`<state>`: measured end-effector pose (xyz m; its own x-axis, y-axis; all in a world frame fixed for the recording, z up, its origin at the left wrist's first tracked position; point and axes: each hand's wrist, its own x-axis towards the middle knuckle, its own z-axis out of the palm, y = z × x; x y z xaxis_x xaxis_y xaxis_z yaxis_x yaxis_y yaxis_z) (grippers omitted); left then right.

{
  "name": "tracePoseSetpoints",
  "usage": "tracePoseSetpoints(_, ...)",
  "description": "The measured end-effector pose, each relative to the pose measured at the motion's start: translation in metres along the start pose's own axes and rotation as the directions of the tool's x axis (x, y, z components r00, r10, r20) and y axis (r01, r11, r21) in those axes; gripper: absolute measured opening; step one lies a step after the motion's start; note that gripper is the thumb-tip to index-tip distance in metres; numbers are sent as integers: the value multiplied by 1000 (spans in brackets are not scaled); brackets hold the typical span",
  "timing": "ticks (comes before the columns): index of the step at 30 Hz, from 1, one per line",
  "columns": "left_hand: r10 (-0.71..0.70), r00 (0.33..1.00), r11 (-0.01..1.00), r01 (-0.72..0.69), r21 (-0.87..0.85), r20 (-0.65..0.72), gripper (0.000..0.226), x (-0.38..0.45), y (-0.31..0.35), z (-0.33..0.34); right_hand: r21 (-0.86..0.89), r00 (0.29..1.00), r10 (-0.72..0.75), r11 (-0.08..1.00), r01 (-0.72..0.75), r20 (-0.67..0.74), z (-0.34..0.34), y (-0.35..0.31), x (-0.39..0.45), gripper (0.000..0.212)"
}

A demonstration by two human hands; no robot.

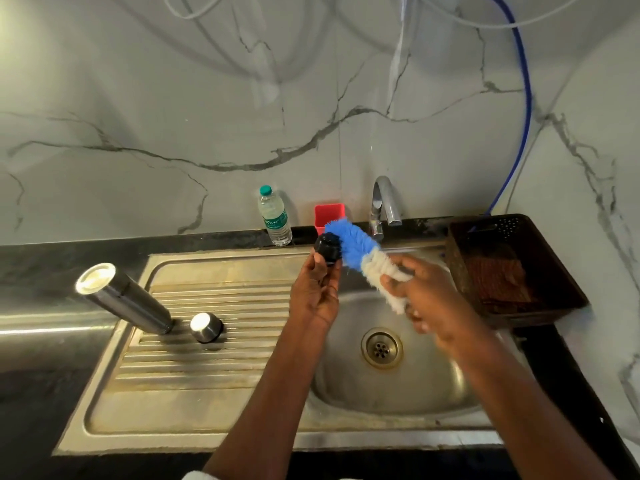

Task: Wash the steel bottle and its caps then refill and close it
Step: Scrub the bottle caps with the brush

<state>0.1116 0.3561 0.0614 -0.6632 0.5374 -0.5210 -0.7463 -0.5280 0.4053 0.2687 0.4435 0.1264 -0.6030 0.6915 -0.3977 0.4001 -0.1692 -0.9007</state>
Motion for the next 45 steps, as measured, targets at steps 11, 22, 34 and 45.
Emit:
tracePoseSetpoints(11,561,803,552,-546,630,204,43,-3,-10,-16,515,963,165,819,-255,215,19,12,-20,14)
tracePoseSetpoints(22,255,956,832,-294,471,147,30,-11,-5,-21,-359,954,-262,913,195,-148,20,28,-16,41)
tracePoseSetpoints(34,11,998,904,-33,427,54,21,-17,1,-10,-486,915,-355,844,226,-190,10,35,-24,48)
tracePoseSetpoints(45,149,987,759,-153,633,61,22,-22,6,-6,-748,856,-508,605,272,-99,11,20,-27,55)
